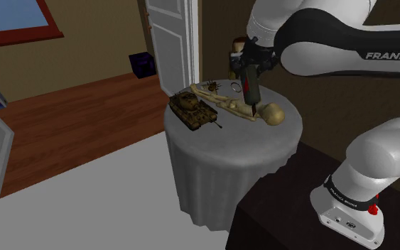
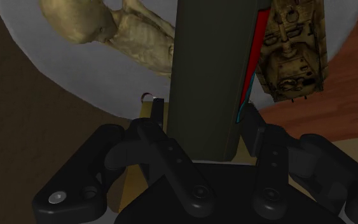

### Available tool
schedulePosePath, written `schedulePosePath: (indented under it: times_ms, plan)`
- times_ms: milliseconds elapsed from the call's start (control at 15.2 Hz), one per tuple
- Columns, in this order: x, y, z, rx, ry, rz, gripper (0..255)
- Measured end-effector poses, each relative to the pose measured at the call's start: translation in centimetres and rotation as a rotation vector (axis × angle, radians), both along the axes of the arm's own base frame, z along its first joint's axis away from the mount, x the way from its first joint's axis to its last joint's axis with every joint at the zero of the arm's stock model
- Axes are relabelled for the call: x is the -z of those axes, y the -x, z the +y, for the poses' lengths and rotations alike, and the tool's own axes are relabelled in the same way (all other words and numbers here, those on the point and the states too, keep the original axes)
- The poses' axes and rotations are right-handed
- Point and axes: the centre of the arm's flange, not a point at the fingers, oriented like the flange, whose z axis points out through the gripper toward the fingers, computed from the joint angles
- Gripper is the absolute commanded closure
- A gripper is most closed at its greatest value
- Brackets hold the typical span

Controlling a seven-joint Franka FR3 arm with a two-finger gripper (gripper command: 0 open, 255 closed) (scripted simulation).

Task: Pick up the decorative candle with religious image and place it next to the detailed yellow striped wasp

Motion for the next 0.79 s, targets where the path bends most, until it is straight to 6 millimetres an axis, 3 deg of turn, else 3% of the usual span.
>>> schedulePosePath:
  times_ms: [792]
  plan:
    - [-2.7,-12.9,-8.0,0.0,-0.001,0.0,255]
